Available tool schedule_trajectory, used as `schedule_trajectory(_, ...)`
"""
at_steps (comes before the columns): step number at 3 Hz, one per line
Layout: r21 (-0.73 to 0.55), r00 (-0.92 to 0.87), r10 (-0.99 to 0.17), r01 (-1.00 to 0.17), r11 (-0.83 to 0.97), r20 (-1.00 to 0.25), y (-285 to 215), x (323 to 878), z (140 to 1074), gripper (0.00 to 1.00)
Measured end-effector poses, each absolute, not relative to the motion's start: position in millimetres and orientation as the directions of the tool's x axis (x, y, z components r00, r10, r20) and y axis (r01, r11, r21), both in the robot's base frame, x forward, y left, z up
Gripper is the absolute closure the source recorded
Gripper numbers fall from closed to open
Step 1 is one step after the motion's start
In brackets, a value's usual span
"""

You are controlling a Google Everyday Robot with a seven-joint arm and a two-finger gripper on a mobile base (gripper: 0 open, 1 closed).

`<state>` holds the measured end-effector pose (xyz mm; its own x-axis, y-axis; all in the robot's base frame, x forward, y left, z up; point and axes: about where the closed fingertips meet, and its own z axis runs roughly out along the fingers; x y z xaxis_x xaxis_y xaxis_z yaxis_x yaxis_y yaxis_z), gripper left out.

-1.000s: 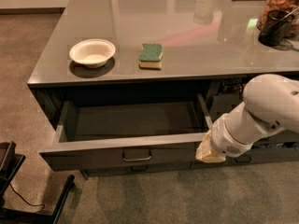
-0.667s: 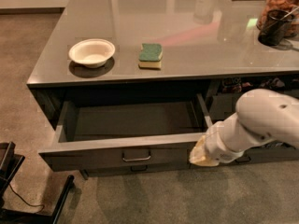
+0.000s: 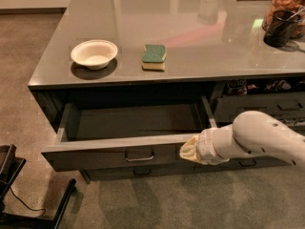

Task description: Close top drawer

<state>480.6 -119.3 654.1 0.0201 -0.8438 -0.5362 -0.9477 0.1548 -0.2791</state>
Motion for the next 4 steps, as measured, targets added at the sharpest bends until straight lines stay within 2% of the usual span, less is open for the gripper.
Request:
schedule_trajectory(2, -0.303, 0.027, -0.842, -0.939, 0.164, -0.538, -120.7, 483.7, 651.1, 1.00)
schedule_trajectory(4, -0.422, 0.093, -0.848, -0.892, 0.161, -0.522, -120.0, 516.8, 641.0, 1.00)
